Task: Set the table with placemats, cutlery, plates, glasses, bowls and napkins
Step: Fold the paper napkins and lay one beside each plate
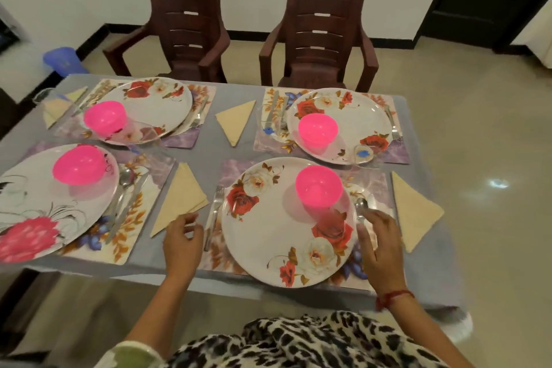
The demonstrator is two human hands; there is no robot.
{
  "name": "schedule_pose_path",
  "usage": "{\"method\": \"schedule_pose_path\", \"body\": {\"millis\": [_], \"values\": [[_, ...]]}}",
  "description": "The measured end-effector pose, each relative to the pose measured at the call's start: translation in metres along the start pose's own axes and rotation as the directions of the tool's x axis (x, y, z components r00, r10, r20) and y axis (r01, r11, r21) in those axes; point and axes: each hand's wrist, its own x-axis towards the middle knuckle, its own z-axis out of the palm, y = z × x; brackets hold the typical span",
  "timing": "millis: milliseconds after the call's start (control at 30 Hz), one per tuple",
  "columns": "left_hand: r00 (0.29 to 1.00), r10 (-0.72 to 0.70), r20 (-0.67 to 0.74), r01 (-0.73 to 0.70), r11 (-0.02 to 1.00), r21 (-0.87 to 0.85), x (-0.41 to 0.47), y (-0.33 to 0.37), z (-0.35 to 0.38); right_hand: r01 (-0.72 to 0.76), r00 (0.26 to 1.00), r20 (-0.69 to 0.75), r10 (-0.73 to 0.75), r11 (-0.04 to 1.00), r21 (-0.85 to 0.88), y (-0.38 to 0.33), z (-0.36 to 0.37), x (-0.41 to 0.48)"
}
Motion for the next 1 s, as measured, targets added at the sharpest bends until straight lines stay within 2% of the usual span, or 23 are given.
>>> {"method": "schedule_pose_path", "body": {"millis": [167,333,500,733,1000], "values": [[0.996,-0.064,-0.054,0.06,0.996,-0.066,-0.013,-0.013,-0.019,0.049,0.998,0.032,-0.051,0.995,0.082,-0.036,0.014,-0.014],[0.985,-0.111,-0.135,0.106,0.994,-0.041,-0.034,-0.026,-0.048,0.144,0.977,0.129,-0.169,0.973,0.181,-0.059,0.027,-0.006],[0.976,-0.128,-0.176,0.127,0.992,-0.013,-0.043,-0.025,-0.093,0.194,0.926,0.273,-0.26,0.95,0.246,-0.093,0.067,-0.018],[0.96,-0.125,-0.25,0.123,0.992,-0.023,-0.032,-0.046,-0.139,0.197,0.872,0.367,-0.323,0.919,0.341,-0.145,0.128,-0.022],[0.936,-0.142,-0.323,0.122,0.989,-0.08,0.049,-0.096,-0.207,0.231,0.861,0.372,-0.348,0.917,0.324,-0.212,0.222,-0.004]]}}
